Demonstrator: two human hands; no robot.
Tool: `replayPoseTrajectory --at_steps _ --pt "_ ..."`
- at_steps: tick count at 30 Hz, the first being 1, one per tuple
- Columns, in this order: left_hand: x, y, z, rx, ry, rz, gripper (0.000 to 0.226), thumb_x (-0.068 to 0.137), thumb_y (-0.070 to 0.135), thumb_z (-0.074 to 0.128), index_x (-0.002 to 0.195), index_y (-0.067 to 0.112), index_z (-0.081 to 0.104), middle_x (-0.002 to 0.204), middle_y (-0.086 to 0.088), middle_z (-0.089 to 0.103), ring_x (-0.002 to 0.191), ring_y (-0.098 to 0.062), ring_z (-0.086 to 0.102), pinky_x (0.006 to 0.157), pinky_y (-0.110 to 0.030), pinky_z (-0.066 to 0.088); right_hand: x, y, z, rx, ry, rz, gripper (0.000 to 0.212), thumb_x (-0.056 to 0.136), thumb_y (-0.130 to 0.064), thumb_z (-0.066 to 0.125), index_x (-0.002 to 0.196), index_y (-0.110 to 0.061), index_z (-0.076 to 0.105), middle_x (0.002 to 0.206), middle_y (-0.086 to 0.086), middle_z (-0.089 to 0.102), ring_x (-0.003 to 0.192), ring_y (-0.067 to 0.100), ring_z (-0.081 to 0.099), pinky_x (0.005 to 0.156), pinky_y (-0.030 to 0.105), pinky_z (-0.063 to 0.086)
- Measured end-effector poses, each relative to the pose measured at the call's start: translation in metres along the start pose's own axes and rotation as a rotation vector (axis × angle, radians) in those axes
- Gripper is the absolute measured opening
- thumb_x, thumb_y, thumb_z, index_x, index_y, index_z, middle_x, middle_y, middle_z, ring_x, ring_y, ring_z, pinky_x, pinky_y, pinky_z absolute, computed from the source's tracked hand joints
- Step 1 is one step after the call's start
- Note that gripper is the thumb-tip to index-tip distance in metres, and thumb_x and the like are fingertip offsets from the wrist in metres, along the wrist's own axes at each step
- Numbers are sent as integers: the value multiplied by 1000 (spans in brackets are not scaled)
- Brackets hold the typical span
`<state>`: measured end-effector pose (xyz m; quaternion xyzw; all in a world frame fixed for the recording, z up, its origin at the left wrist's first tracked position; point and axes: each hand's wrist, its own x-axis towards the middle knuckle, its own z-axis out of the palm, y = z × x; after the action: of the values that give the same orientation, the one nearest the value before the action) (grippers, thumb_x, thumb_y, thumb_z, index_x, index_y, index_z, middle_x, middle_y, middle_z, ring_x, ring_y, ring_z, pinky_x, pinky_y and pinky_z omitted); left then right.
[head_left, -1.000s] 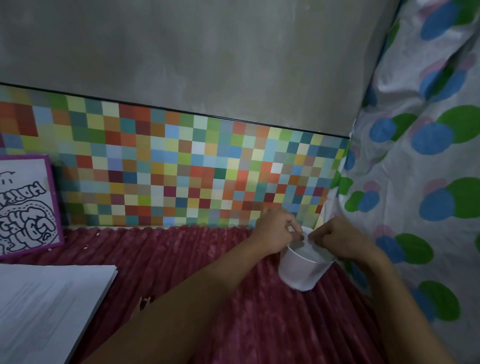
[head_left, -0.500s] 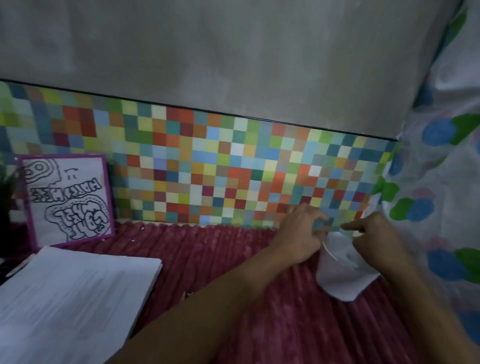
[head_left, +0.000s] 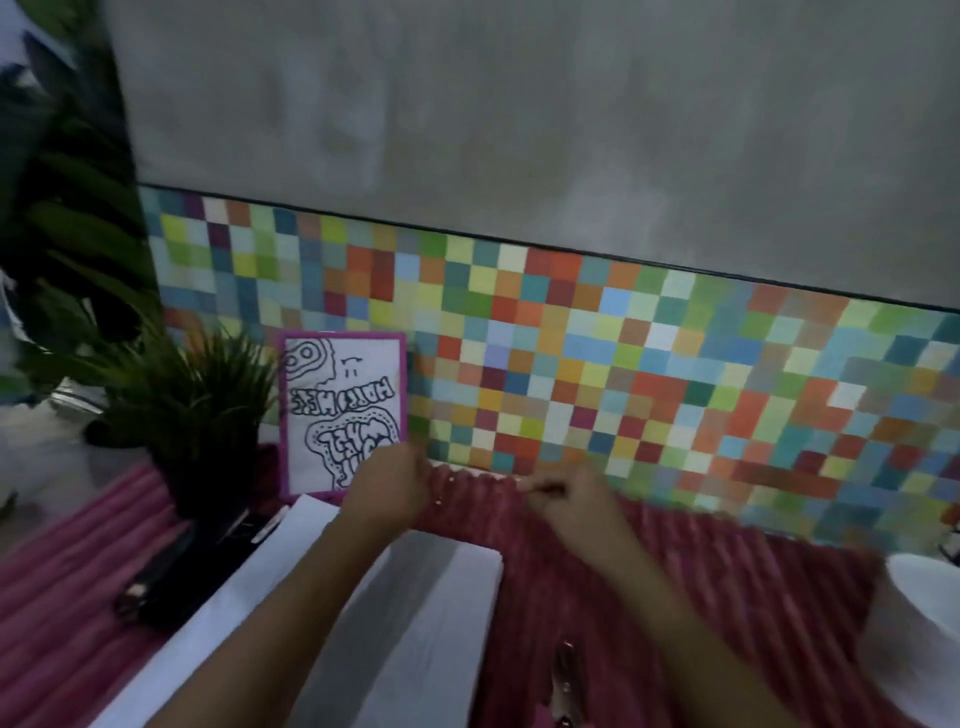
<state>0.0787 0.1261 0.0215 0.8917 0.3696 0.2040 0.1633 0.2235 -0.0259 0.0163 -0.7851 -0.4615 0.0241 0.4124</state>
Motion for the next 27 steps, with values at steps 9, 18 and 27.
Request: replayPoseTrajectory --at_steps 9,18,27 --pt "8 -40 17 136 8 -224 19 86 5 53 98 9 67 100 -11 67 97 -28 64 82 -33 49 34 -24 87 14 -122 -6 15 77 -5 75 68 4 68 61 13 57 52 14 43 55 20 37" --pt "0 -43 30 98 149 -182 17 95 18 52 101 9 64 102 -7 61 96 -22 60 76 -28 46 46 -15 108 -148 -65 76 30 79 4 64 51 -6 61 61 10 63 56 13 54 58 26 46" --pt "-3 -39 37 65 195 -169 18 95 14 49 102 6 63 106 -9 59 100 -23 58 78 -30 47 64 -1 97 130 136 262 46 80 11 63 52 -26 69 68 1 70 74 16 68 76 34 58"
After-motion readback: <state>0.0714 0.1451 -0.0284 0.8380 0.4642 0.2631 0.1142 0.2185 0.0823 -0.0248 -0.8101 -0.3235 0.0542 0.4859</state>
